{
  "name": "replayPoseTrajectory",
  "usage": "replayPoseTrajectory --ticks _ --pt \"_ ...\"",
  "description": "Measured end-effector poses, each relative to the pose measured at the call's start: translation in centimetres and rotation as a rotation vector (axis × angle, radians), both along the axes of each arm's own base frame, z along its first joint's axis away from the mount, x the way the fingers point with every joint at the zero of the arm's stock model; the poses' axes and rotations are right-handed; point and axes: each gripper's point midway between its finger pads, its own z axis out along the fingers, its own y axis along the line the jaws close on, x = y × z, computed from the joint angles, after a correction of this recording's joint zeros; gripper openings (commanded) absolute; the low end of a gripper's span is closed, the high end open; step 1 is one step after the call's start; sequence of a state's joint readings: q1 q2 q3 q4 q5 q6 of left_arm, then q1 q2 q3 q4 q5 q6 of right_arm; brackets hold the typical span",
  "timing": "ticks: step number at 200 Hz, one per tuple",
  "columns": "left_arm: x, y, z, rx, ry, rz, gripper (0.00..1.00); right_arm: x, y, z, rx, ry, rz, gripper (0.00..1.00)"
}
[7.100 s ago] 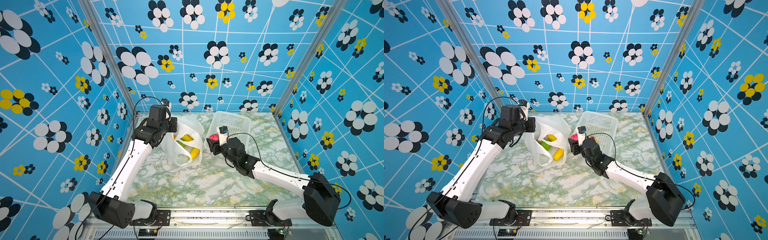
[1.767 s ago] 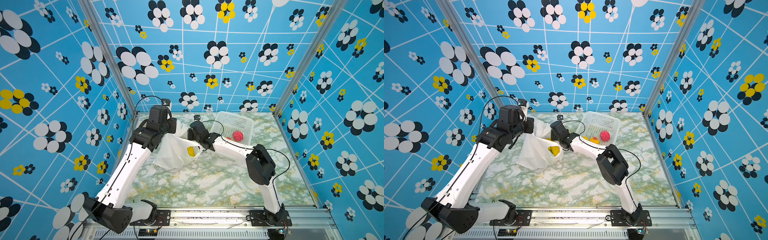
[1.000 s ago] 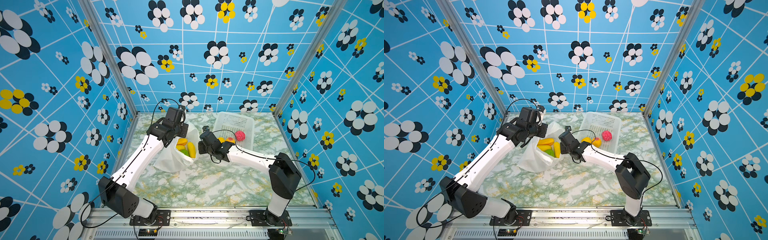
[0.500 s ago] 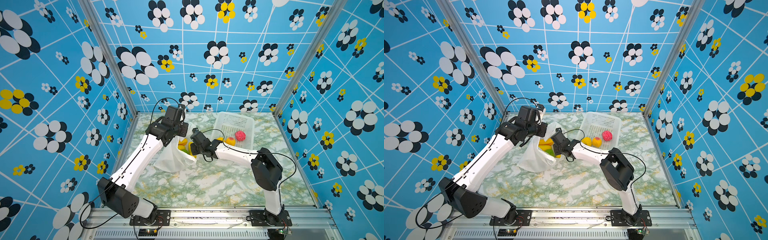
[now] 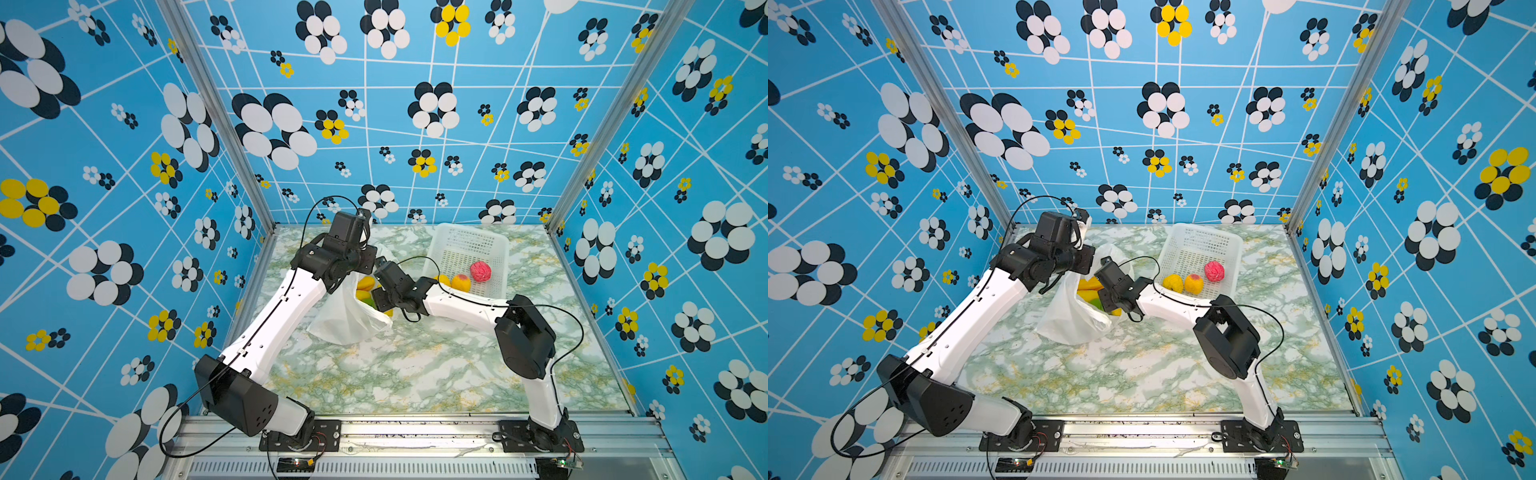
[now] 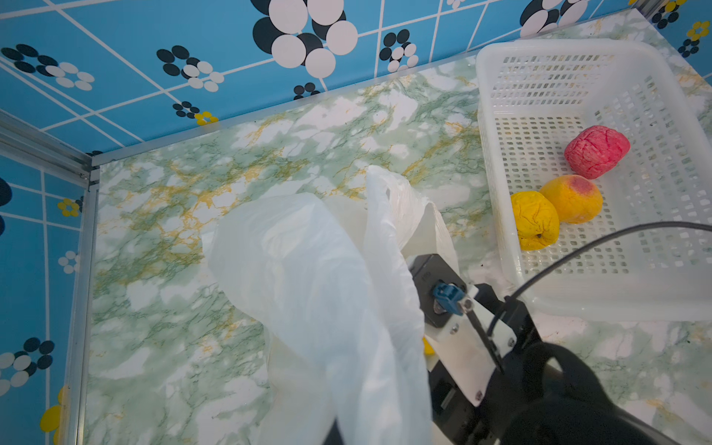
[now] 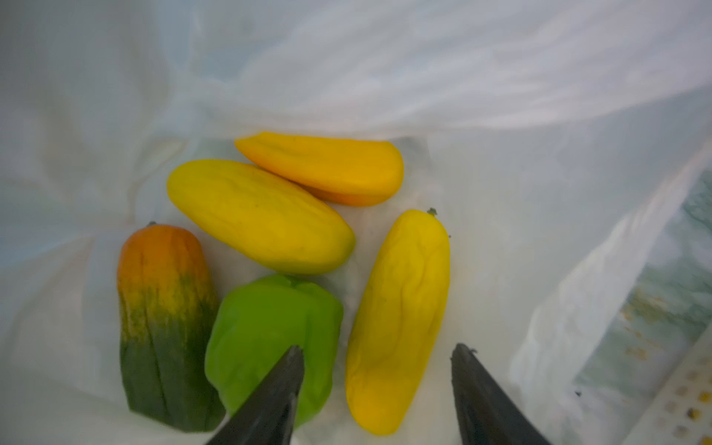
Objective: Untie the knot of the plastic bag and take out the fruit
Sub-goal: 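Close the right gripper on the yellow elongated fruit in the bag, then lift the yellow elongated fruit out and carry it to the basket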
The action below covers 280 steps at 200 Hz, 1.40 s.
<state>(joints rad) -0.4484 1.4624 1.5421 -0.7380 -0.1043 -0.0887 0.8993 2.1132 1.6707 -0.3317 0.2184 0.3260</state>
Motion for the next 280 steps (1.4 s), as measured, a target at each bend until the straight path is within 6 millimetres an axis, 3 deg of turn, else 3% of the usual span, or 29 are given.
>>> replayPoseTrajectory --ticks 34,61,86,128,158,219,280 --pt "0.0 0.0 0.0 0.0 0.0 0.0 0.0 1.0 -0.4 -2.9 -0.069 0.032 -0.032 0.77" --pt "0.0 0.0 0.0 0.0 0.0 0.0 0.0 1.1 -1.8 -6.2 -0.147 0.089 -0.05 0.77" --pt "0.0 0.0 0.0 0.0 0.0 0.0 0.0 1.2 -2.0 -7.7 -0.171 0.12 -0.062 0.76" --pt "0.0 0.0 0.3 -0.003 -0.006 0.0 0.0 1.1 -1.8 -7.5 -0.16 0.146 -0.086 0.46" --pt "0.0 0.0 0.4 -0.002 -0.007 0.001 0.0 1.1 -1.7 -7.2 -0.155 0.149 -0.088 0.36" --pt "0.2 0.8 0.2 0.036 0.002 0.032 0.0 -0.3 -2.5 -5.1 -0.126 0.157 -0.062 0.26" --pt "0.8 1.4 -1.0 0.096 0.04 0.066 0.0 -1.9 -3.5 3.4 0.057 0.029 -0.021 0.23"
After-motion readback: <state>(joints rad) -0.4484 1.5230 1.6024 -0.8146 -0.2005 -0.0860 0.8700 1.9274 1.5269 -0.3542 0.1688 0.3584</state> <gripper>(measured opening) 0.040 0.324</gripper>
